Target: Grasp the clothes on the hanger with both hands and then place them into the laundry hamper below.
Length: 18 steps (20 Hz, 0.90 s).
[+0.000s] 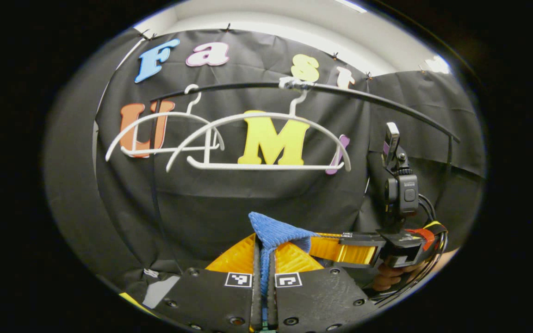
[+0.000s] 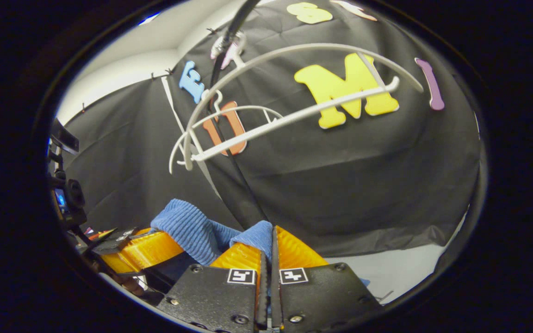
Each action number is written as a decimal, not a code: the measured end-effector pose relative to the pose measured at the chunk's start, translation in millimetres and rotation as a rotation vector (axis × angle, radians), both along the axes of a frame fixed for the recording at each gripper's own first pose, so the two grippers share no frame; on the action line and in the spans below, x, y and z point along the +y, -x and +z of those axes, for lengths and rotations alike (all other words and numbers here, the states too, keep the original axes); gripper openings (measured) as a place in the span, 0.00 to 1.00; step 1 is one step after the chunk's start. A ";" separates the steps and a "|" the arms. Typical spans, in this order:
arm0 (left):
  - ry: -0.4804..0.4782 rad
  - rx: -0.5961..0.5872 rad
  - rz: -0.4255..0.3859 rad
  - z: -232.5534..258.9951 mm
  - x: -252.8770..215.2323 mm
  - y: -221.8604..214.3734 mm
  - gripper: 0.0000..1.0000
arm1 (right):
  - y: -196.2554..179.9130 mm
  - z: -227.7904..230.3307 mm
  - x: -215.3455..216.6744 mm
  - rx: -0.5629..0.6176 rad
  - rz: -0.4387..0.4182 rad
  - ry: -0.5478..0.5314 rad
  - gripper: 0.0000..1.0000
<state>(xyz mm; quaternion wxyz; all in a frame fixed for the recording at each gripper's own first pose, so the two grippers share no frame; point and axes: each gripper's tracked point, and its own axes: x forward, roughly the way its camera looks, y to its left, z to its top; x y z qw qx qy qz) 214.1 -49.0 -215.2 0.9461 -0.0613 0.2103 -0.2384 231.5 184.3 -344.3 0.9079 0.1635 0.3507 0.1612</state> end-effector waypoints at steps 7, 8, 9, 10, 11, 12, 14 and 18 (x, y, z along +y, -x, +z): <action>0.015 0.179 0.039 -80.2 14.1 7.0 0.05 | 14.6 -90.7 -12.8 0.185 -0.024 0.033 0.06; 0.007 0.203 0.047 -92.0 18.4 9.3 0.05 | 18.8 -99.9 -15.1 0.215 -0.030 0.029 0.06; -0.002 0.225 0.055 -103.2 21.3 11.5 0.05 | 23.5 -112.2 -18.1 0.241 -0.034 0.030 0.06; -0.013 0.249 0.065 -114.8 24.2 13.5 0.04 | 27.2 -122.2 -20.6 0.264 -0.032 0.037 0.06; -0.027 0.270 0.074 -124.8 27.1 15.0 0.05 | 31.9 -133.4 -22.5 0.286 -0.029 0.049 0.06; -0.043 0.294 0.084 -136.8 30.0 16.3 0.05 | 35.4 -144.2 -24.8 0.309 -0.027 0.060 0.06; -0.075 0.336 0.088 -157.3 32.5 23.1 0.05 | 40.8 -163.6 -25.9 0.359 -0.027 0.076 0.07; -0.142 0.420 0.108 -196.6 43.9 35.6 0.05 | 59.2 -203.8 -21.3 0.465 -0.016 0.104 0.07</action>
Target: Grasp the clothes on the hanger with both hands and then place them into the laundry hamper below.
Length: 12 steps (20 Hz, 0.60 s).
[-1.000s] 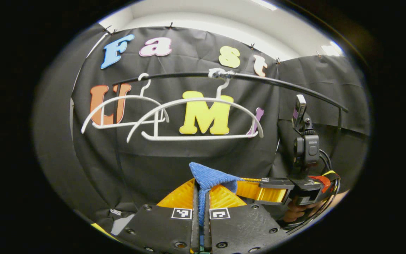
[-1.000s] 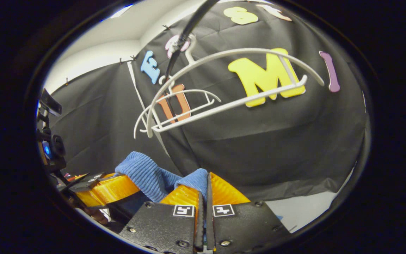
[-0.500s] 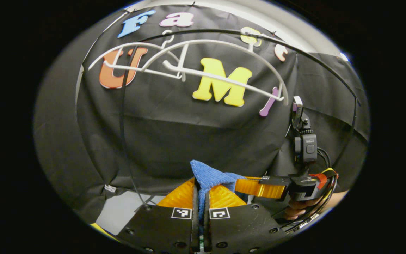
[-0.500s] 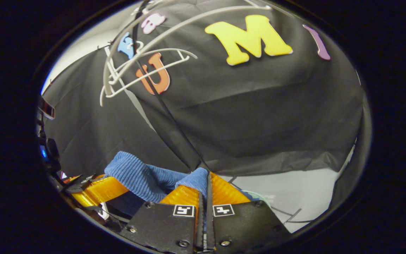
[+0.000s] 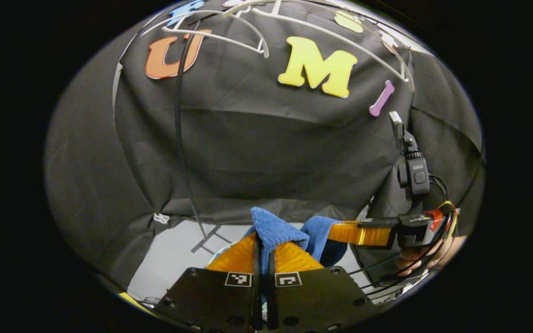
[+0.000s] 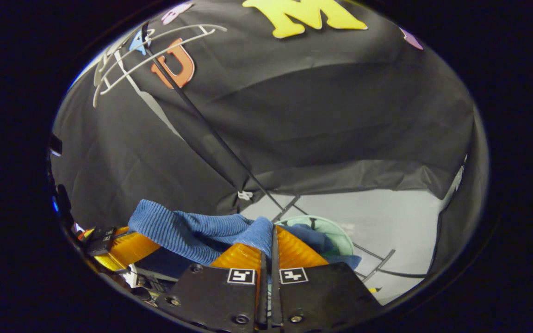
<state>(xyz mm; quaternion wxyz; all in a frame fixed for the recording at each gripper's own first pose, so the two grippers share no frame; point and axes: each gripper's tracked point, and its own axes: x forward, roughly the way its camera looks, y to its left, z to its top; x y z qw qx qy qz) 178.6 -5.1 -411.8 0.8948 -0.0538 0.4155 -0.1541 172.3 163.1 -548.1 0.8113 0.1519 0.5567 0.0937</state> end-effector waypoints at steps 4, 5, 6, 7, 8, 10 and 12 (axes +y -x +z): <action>-0.045 0.085 0.031 -28.4 12.7 11.9 0.05 | 15.3 -32.0 8.2 0.111 0.035 0.066 0.07; -0.054 0.106 0.038 -34.4 14.8 14.8 0.05 | 21.6 -39.0 11.9 0.143 0.044 0.081 0.07; -0.064 0.126 0.046 -38.7 15.6 17.0 0.05 | 24.8 -43.6 13.2 0.168 0.048 0.094 0.07; -0.074 0.154 0.057 -44.5 19.2 19.5 0.05 | 29.0 -49.7 13.4 0.197 0.053 0.110 0.07; -0.080 0.196 0.070 -52.0 22.1 24.8 0.06 | 36.4 -56.0 13.4 0.240 0.068 0.128 0.07; -0.071 0.258 0.088 -54.8 19.5 37.3 0.24 | 49.9 -67.2 12.5 0.285 0.097 0.130 0.19; -0.055 0.259 0.105 -50.6 17.8 33.9 0.25 | 50.3 -63.5 3.6 0.289 0.109 0.142 0.34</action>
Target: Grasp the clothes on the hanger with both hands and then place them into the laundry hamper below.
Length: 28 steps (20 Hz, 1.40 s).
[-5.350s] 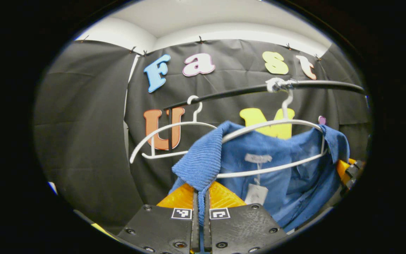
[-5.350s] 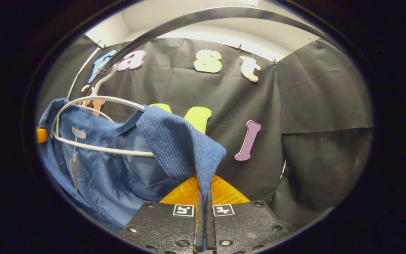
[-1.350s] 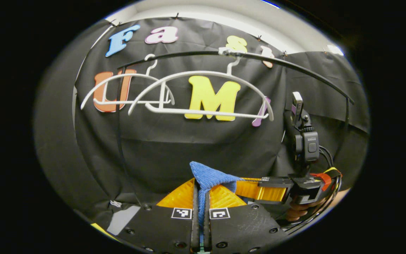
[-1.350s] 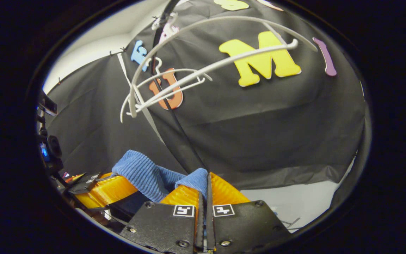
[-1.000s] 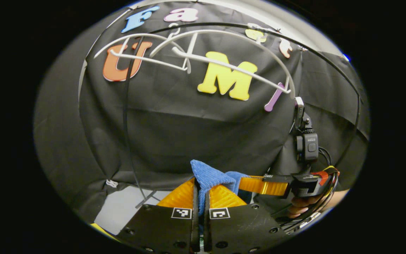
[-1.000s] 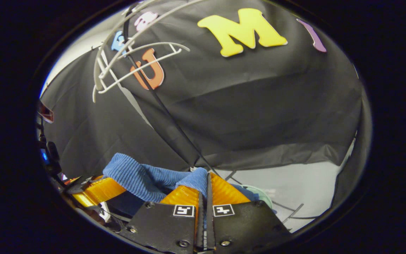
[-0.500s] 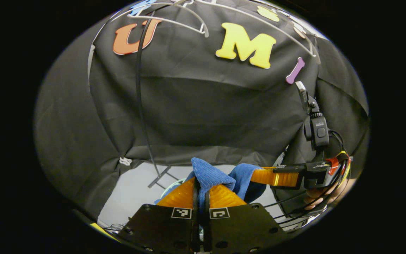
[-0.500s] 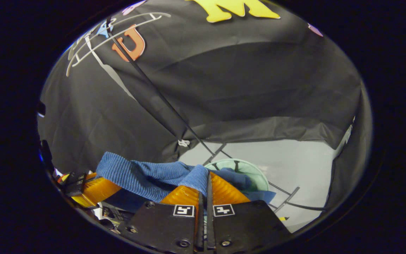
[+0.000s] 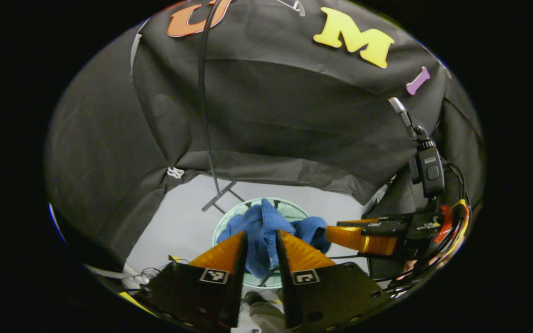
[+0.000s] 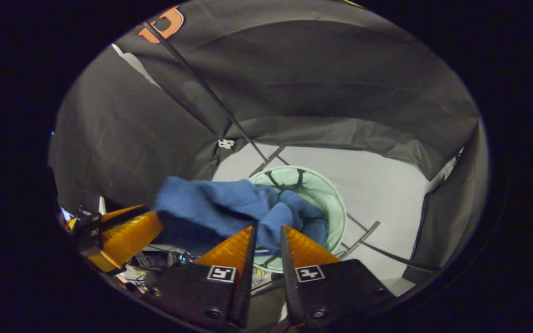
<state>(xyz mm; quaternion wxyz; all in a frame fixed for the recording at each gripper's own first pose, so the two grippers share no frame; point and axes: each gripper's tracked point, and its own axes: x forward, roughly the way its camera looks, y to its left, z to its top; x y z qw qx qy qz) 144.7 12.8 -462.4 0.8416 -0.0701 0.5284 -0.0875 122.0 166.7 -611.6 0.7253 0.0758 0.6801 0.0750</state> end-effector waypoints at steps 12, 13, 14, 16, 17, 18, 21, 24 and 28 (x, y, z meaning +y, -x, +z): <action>-0.048 -0.158 0.001 67.2 19.0 -7.3 0.96 | -17.6 118.5 -53.5 -0.301 0.045 0.114 0.78; -0.062 -0.201 -0.006 82.9 20.7 -10.1 1.00 | -18.1 130.2 -49.6 -0.337 0.060 0.107 0.79; -0.080 -0.248 -0.013 95.5 22.1 -14.3 0.97 | -17.9 143.5 -46.0 -0.378 0.067 0.105 0.80; -0.109 -0.340 -0.023 128.9 30.5 -19.6 0.97 | -8.6 179.0 -36.1 -0.474 0.076 0.109 0.80; -0.118 -0.386 -0.027 146.1 34.8 -21.0 0.97 | -10.5 194.2 -34.8 -0.524 0.074 0.119 0.80; -0.124 -0.432 -0.029 166.5 36.3 -21.1 0.97 | -11.3 211.1 -34.9 -0.575 0.067 0.130 0.80; -0.114 -0.573 -0.017 229.1 47.9 -11.5 1.00 | -10.0 286.0 -35.1 -0.734 0.014 0.155 0.80; -0.152 -0.758 0.023 299.6 70.4 -10.9 0.96 | 3.2 364.9 -50.8 -0.902 -0.061 0.193 0.82; -0.124 -0.953 0.033 362.8 77.5 2.5 0.95 | 32.6 432.8 -68.4 -1.068 -0.149 0.268 1.00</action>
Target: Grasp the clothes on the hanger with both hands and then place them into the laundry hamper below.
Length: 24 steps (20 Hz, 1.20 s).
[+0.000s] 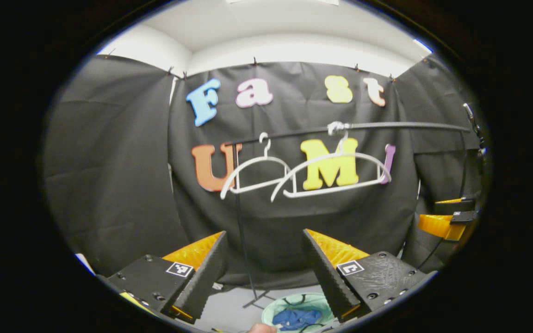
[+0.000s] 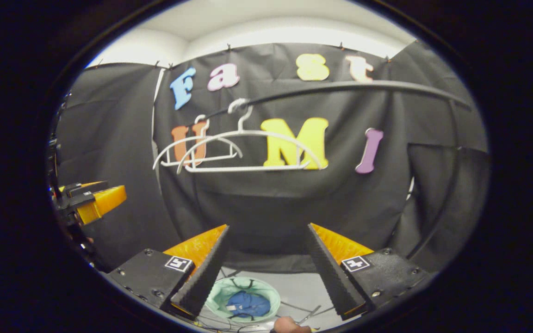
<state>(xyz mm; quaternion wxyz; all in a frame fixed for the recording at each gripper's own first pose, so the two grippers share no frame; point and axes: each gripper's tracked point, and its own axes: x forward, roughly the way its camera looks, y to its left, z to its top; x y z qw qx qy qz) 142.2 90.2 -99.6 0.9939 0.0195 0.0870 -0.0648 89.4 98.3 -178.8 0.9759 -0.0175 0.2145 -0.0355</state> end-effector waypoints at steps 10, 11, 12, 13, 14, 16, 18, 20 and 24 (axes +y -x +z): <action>-0.004 -0.209 0.000 116.4 -13.3 80.8 0.98 | 57.8 146.9 -62.3 -0.282 -0.078 0.081 1.00; -0.005 -0.210 0.011 119.1 -17.1 90.6 0.99 | 65.0 153.3 -70.9 -0.296 -0.075 0.082 1.00; -0.003 -0.215 0.023 121.3 -22.6 101.6 0.99 | 73.8 159.8 -80.5 -0.307 -0.073 0.085 1.00; -0.001 -0.226 0.029 124.4 -28.3 112.8 0.99 | 83.0 165.5 -93.8 -0.314 -0.076 0.089 1.00; 0.000 -0.236 0.040 128.1 -32.9 124.8 1.00 | 92.5 170.2 -108.3 -0.317 -0.083 0.092 1.00; -0.013 -0.259 0.075 132.9 -36.8 147.8 1.00 | 111.2 177.4 -134.4 -0.320 -0.091 0.092 1.00; -0.027 -0.260 0.103 133.8 -43.4 168.5 0.99 | 123.6 183.2 -150.6 -0.319 -0.087 0.085 1.00; -0.031 -0.256 0.120 137.9 -50.8 189.5 0.99 | 131.3 189.3 -155.1 -0.327 -0.061 0.075 1.00; -0.046 -0.247 0.144 140.1 -65.9 214.9 0.99 | 143.4 191.7 -152.7 -0.339 0.020 0.061 1.00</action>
